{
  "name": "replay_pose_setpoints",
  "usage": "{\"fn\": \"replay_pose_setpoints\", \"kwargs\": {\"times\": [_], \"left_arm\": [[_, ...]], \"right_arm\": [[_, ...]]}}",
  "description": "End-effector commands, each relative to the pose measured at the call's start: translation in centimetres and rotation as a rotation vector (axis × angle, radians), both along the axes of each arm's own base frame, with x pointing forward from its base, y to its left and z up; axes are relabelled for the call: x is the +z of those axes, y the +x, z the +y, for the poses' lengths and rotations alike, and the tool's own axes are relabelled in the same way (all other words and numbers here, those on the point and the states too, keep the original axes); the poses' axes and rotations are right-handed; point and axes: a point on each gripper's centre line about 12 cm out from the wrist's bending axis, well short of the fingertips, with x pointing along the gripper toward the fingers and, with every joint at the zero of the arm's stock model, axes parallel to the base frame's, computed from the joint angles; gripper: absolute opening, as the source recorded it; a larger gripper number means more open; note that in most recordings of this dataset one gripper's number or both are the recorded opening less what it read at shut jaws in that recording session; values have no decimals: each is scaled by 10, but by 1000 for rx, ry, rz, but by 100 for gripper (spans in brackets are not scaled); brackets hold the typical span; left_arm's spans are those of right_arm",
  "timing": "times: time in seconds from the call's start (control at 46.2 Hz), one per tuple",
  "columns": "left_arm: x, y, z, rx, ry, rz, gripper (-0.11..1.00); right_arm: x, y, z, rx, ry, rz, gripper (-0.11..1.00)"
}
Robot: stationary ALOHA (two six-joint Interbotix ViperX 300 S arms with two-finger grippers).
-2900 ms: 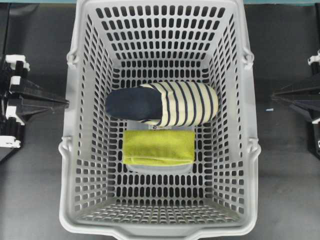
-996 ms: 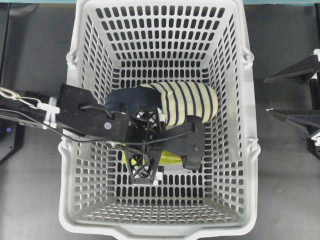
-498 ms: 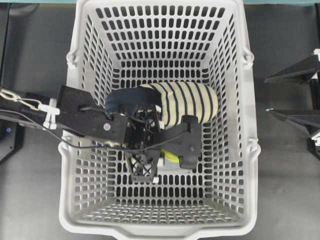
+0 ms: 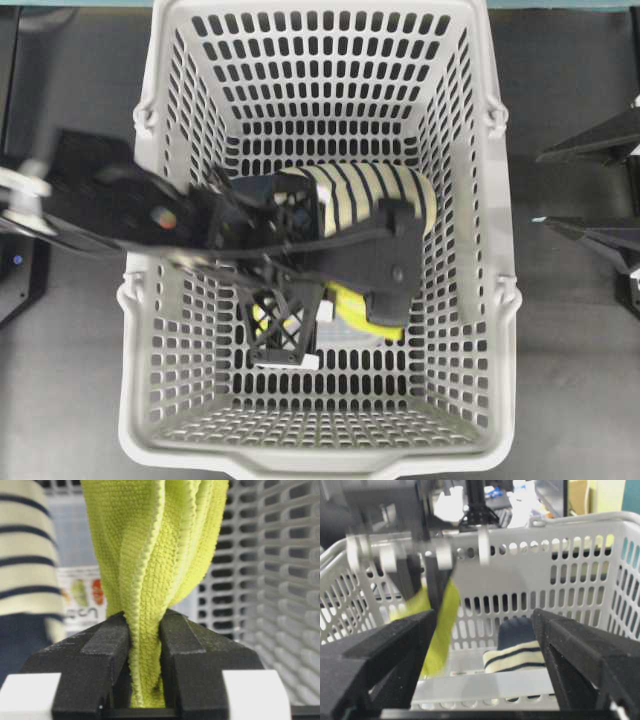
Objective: Pick up the yellow cloth from the shopping basket with the left arm.
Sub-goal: 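Lift the gripped cloth upward out of the basket with the left gripper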
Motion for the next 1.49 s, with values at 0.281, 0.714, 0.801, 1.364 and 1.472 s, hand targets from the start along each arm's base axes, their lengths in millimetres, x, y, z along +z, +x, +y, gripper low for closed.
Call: {"fn": "replay_pose_setpoints", "kwargs": {"times": [0.281,0.714,0.801,1.364,1.472], "left_arm": [[111,-29,8,-1,0,-106,11],[109,-29,17,22,1,-100,11],[108,-28,18,25,1,-97,11],[107,-28,19,27,3,-93,11],[108,-28,20,29,3,-94,11]], "right_arm": [[5,0,-1,-4,3,-17,75],[3,0,-1,-4,6,-14,75],[3,0,-1,-4,6,-15,75],[5,-2,0,-2,7,-28,75],[6,-3,-1,-4,7,-34,75]]}}
